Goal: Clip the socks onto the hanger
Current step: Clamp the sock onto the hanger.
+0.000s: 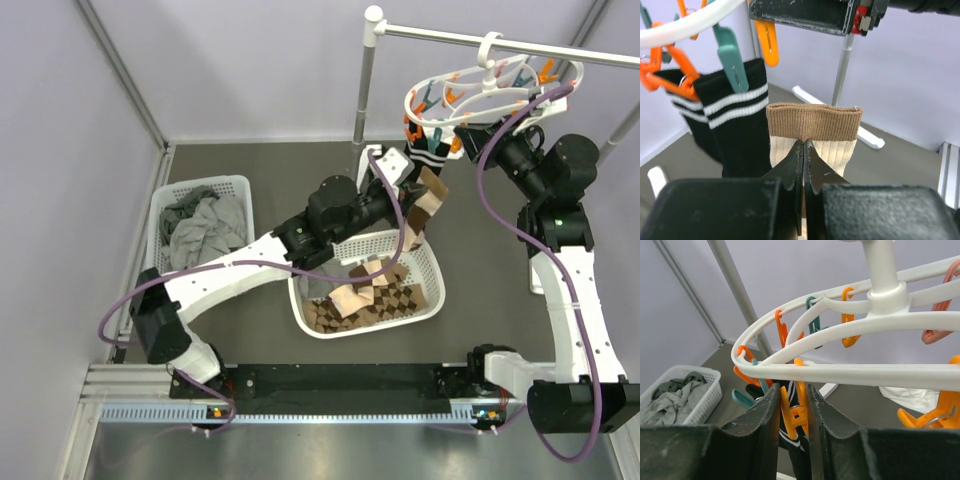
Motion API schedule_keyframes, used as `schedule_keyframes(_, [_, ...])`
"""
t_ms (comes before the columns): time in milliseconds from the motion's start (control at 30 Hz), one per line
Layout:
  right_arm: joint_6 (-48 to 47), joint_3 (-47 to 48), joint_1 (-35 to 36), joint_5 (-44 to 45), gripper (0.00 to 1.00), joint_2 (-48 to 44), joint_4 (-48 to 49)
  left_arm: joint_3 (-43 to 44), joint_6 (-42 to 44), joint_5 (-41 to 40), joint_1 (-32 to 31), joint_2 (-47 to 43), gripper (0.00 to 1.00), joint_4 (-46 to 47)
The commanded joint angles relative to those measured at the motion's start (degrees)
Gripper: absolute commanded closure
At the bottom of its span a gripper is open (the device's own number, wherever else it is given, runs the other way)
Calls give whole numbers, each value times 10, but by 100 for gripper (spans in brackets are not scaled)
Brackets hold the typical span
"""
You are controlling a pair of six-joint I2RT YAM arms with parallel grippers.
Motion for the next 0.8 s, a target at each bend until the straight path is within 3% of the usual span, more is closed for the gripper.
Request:
schedule_keyframes(0, [17,26,9,-24,98,-8,-28,42,-13,11,2,39,100,83])
schedule_keyframes(333, [30,35,8,-27,99,-10,-30,99,-24,-20,19,117,100,113])
schedule_keyframes(767, [31,36,10,-42,99,-10,-36,142,-42,-13,44,150,100,121])
